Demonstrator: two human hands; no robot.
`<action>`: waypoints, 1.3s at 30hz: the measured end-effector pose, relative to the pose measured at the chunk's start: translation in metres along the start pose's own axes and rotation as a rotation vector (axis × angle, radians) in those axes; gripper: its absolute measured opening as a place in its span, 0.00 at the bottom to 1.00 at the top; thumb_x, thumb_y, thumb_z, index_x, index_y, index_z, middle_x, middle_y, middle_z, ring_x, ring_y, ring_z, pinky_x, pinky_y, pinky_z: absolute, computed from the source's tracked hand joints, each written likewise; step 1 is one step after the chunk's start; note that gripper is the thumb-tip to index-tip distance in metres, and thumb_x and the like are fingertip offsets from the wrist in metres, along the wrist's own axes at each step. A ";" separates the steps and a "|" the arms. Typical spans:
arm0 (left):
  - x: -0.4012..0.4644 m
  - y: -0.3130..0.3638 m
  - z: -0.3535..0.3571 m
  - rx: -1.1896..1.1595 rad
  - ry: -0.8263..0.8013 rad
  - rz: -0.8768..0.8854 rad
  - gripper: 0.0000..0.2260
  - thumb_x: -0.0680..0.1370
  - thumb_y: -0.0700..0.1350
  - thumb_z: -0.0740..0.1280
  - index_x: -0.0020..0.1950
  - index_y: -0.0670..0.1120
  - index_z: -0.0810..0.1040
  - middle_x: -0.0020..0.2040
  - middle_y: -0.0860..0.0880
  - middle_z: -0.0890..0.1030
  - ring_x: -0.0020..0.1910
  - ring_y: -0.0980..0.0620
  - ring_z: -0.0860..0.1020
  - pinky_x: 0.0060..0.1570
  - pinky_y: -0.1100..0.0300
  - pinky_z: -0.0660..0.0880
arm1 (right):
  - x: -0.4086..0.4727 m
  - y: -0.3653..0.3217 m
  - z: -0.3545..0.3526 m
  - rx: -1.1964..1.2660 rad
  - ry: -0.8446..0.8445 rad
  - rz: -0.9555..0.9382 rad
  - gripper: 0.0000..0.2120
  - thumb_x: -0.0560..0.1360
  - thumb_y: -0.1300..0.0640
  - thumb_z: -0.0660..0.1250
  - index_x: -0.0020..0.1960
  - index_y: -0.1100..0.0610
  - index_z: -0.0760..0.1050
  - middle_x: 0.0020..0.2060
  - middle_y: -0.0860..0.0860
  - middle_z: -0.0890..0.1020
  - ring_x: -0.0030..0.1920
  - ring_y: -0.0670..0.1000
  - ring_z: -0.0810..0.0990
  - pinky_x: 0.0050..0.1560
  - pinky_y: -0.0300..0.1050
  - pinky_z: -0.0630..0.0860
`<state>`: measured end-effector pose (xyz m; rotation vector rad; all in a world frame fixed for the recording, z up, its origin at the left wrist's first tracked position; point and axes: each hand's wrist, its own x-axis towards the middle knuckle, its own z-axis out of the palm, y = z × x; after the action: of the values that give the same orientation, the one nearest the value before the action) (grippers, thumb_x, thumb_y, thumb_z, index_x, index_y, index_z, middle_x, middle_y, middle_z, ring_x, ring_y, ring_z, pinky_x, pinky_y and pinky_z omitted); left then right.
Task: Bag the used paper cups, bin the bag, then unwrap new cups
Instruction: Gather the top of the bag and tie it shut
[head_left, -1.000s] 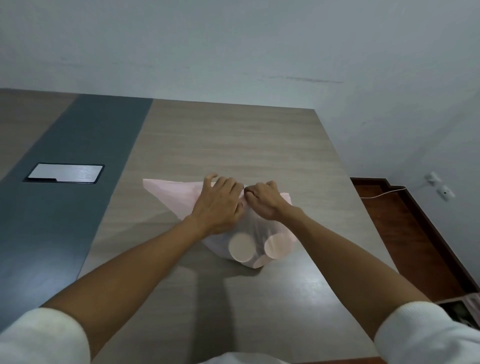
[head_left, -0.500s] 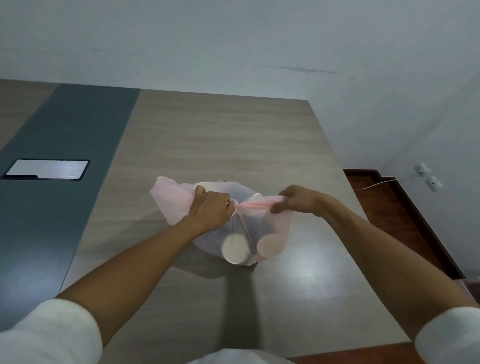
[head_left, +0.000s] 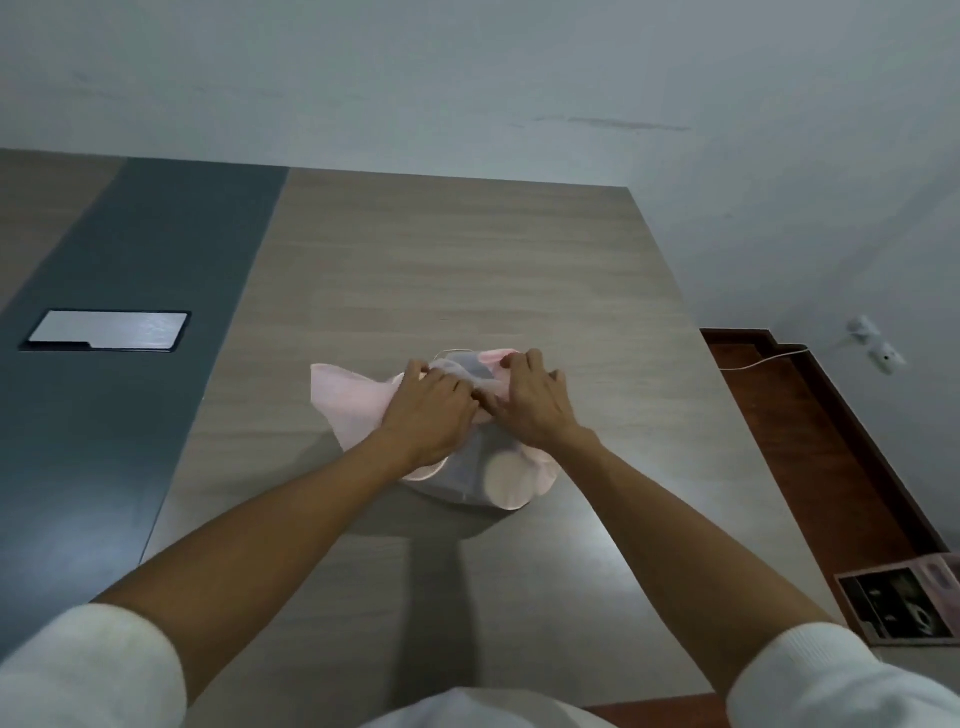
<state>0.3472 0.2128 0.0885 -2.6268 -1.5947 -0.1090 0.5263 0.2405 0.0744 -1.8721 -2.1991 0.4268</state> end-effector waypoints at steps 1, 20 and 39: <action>-0.005 -0.009 -0.001 0.039 0.096 0.038 0.11 0.83 0.52 0.62 0.53 0.50 0.83 0.54 0.48 0.86 0.51 0.46 0.82 0.63 0.45 0.69 | 0.003 -0.003 0.002 -0.038 0.021 0.000 0.30 0.78 0.34 0.63 0.68 0.57 0.68 0.59 0.54 0.72 0.54 0.55 0.75 0.60 0.52 0.67; -0.051 -0.010 -0.015 -0.948 0.138 -0.477 0.36 0.64 0.68 0.79 0.67 0.56 0.74 0.63 0.56 0.80 0.61 0.54 0.79 0.63 0.54 0.77 | 0.006 -0.024 0.008 -0.078 0.114 0.161 0.32 0.69 0.42 0.70 0.66 0.57 0.64 0.53 0.52 0.66 0.52 0.54 0.70 0.60 0.51 0.67; 0.021 0.038 -0.022 -0.809 0.347 -0.368 0.24 0.83 0.46 0.55 0.79 0.41 0.66 0.60 0.43 0.66 0.49 0.44 0.74 0.54 0.51 0.75 | -0.004 0.004 -0.023 0.311 0.219 0.121 0.15 0.82 0.58 0.59 0.64 0.54 0.79 0.52 0.54 0.85 0.51 0.57 0.83 0.56 0.54 0.78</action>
<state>0.3902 0.2114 0.1121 -2.4811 -2.1816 -1.4049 0.5386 0.2384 0.0945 -1.7915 -1.7726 0.5235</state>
